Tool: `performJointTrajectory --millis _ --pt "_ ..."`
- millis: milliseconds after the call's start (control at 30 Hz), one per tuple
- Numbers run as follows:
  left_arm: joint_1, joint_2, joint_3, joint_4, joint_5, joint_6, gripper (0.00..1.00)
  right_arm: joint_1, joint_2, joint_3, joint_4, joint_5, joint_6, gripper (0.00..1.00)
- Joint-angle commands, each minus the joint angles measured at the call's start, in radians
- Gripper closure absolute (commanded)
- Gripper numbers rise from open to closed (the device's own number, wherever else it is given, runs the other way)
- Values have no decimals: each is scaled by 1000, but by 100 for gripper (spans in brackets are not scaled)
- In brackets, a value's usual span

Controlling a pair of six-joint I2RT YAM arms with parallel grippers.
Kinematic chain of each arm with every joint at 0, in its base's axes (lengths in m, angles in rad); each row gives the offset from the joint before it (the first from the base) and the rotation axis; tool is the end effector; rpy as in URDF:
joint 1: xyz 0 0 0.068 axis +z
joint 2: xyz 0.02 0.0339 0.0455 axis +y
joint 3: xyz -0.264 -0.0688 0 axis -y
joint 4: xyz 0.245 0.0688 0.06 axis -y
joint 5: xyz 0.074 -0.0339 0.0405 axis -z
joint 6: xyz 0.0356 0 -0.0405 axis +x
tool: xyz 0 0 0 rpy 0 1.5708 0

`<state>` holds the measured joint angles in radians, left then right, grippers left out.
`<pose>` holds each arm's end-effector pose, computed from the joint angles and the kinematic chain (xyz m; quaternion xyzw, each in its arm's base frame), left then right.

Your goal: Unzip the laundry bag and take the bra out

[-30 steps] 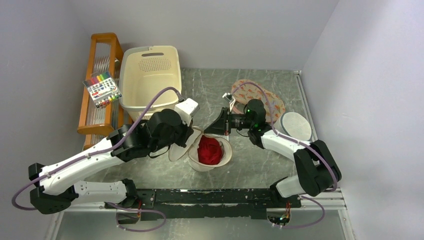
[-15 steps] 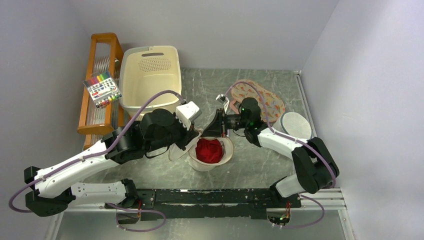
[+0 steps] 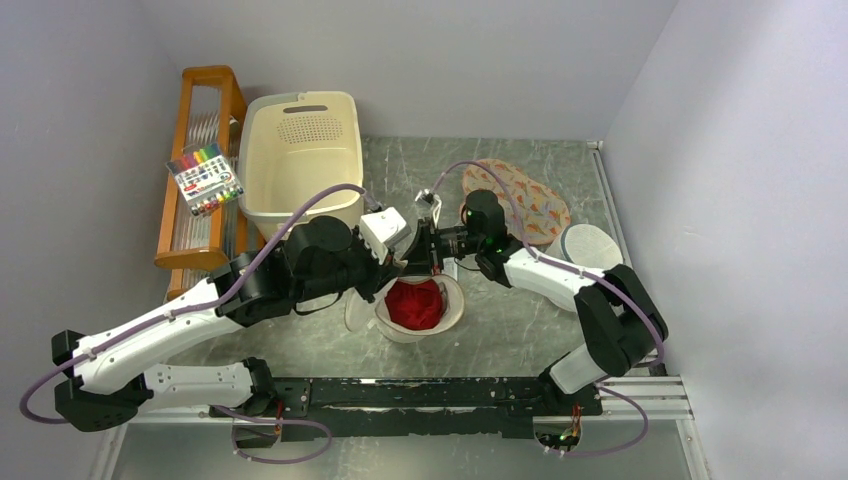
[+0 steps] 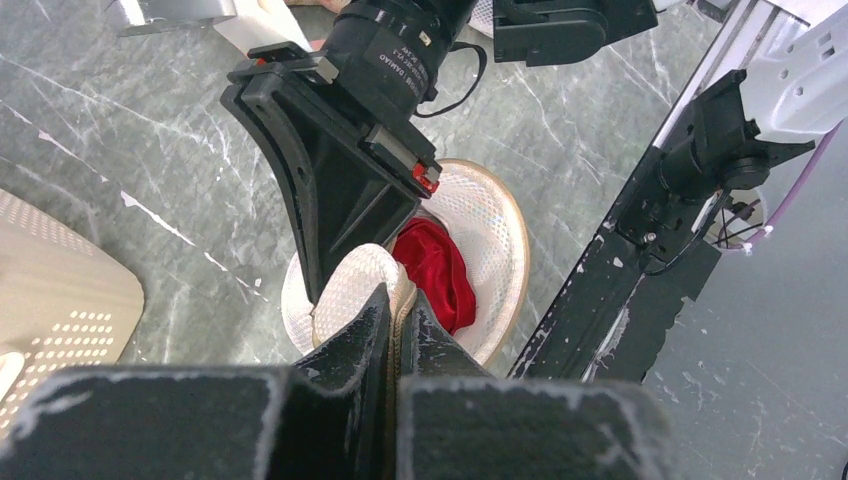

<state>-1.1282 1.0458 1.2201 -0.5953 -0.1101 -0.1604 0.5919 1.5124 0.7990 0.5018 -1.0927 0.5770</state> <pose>0.0971 -0.1957 0.3988 0.3634 0.7557 -0.2892 0.4618 0.2458 0.2034 0.2431 -0.3315 0.6621 0.6333 0.2249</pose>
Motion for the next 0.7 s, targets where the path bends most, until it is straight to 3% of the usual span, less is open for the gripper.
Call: performJointTrajectory --millis 0,167,267,333,400,500,600,667 --pt "-5 -14 51 218 59 9 93 19 30 18 -48 25 -24 100" --pt "-5 -64 4 235 -13 -21 93 -1 33 6 -72 39 -36 100" --pt "-5 -83 -9 183 -146 -80 93 -61 9 -36 -45 69 23 99" --pt "-6 -96 -34 137 -255 -126 93 -93 -22 -60 -63 88 25 90" --pt "-5 -107 -55 93 -332 -177 93 -142 -57 -43 -204 150 -41 80" --pt "-5 -130 -91 62 -363 -272 93 -152 -122 19 -502 277 -193 62" --pt "-5 -153 -135 60 -386 -329 93 -153 -214 43 -659 432 -283 38" --pt "-4 -154 -141 45 -417 -369 93 -152 -263 50 -729 541 -317 29"
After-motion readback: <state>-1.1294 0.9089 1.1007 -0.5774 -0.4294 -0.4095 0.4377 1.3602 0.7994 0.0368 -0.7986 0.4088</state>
